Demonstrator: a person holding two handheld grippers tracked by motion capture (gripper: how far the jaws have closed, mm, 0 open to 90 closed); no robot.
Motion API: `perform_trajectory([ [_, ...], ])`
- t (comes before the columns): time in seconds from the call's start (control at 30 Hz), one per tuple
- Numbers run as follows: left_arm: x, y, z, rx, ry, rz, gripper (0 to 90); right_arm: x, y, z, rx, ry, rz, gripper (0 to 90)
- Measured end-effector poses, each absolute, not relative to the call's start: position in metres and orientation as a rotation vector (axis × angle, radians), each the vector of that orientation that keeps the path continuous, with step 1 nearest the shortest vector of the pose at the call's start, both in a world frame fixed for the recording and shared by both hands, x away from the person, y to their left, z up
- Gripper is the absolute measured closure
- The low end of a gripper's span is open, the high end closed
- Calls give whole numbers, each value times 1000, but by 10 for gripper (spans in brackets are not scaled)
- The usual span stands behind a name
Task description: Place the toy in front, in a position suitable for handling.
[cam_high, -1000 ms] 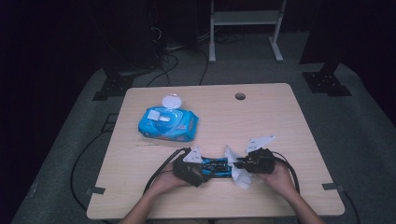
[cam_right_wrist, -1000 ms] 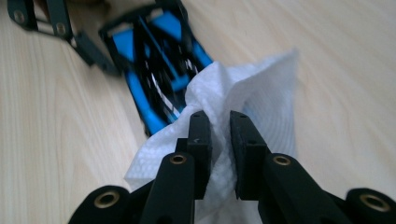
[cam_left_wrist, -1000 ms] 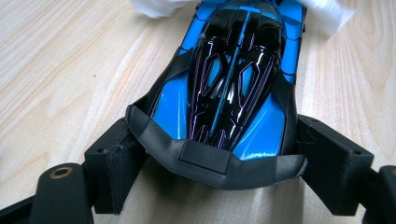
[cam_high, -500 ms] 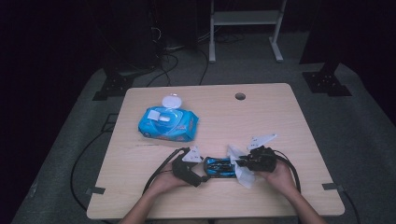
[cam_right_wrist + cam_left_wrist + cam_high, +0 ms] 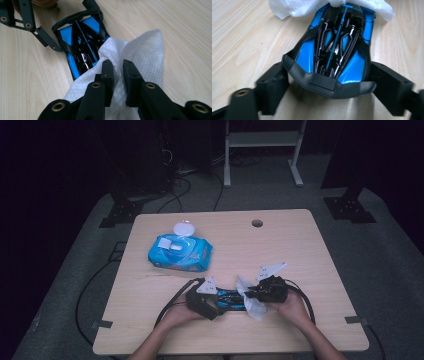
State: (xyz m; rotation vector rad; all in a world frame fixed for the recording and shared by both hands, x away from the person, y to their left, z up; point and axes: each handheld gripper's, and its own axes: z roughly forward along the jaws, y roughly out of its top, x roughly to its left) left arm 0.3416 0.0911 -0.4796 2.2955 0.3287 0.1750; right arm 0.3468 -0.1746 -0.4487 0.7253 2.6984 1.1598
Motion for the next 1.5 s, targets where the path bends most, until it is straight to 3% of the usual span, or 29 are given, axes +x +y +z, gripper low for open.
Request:
perform_trajectory([
  [0.37,341,91,-479,2305,326,184,230,339,-206,-453,822,2684,1076,788],
  [0.67,341,93,-479,2302,326,178,231,326,-174,-450,661,2735,1158,787],
  [0.93,340,91,-480,2299,328,186,230,333,-203,-454,799,2696,1108,782],
  [1.27,341,93,-481,2292,338,174,230,356,-174,-449,754,2672,1141,790],
  [1.5,341,93,-481,2289,342,169,231,347,-197,-454,808,2666,1087,789],
])
